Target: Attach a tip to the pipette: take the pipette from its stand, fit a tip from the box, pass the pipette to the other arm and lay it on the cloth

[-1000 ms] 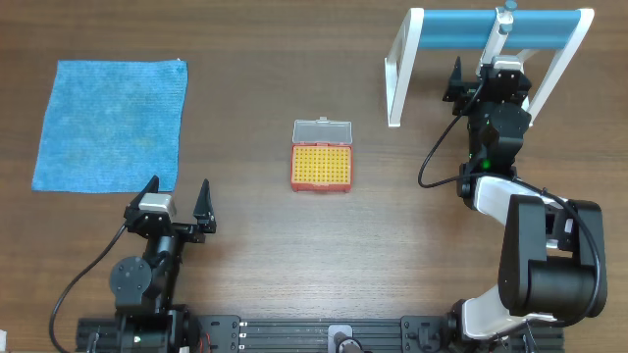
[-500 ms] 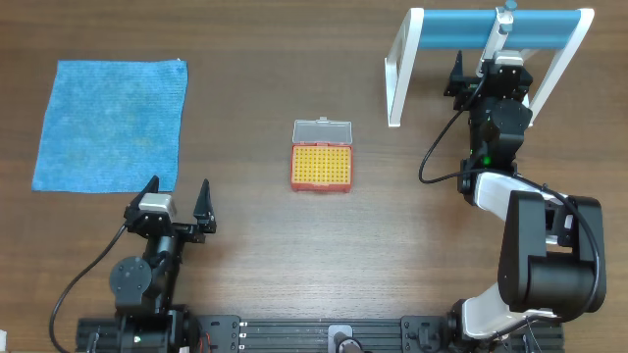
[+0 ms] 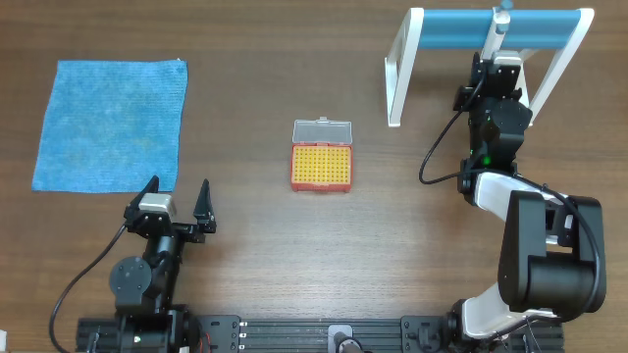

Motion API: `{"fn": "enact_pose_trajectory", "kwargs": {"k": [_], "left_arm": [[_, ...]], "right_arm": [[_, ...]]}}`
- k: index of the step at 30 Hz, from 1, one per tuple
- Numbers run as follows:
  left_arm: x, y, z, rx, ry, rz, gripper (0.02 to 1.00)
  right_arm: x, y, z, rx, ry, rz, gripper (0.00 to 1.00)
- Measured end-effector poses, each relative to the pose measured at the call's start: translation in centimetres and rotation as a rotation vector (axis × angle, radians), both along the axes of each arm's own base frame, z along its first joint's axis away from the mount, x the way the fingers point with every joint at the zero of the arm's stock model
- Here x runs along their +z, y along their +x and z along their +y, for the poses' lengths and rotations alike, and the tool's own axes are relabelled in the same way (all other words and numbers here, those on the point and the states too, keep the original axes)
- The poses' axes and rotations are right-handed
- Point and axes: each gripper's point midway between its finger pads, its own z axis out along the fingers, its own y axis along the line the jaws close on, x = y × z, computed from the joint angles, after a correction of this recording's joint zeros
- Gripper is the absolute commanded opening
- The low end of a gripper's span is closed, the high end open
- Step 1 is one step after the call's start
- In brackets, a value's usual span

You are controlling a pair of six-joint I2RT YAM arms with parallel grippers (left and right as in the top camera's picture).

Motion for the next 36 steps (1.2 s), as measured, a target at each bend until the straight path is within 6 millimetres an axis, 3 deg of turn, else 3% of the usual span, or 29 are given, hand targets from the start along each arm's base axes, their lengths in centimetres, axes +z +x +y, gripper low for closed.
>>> {"fn": "enact_pose_trajectory", "kwargs": {"k": [7,15,27,32,34,36], "left_arm": [[0.0,0.0,0.0,0.000,0.000,0.000,0.879],[0.0,0.0,0.0,0.000,0.000,0.000,0.879],[0.0,0.0,0.0,0.000,0.000,0.000,0.879],[0.0,0.0,0.0,0.000,0.000,0.000,0.879],[0.0,0.0,0.0,0.000,0.000,0.000,0.879],[0.0,0.0,0.0,0.000,0.000,0.000,0.879]], "right_arm": [[0.1,0.0,0.0,-0.001,-0.001,-0.006,0.075],[2.0,0.0,0.0,-0.001,-0.011,-0.082,0.077],[2.0,-0.4,0.6,0.028,-0.011,-0.081,0.075],[3.8,-3.1,3.0,0.087,-0.015,-0.122,0.075],[5.6,-4.8,4.9,0.146,-0.020,-0.174,0.075],[8.2,-7.2,8.2,0.261,-0.032,-0.269,0.075]]}}
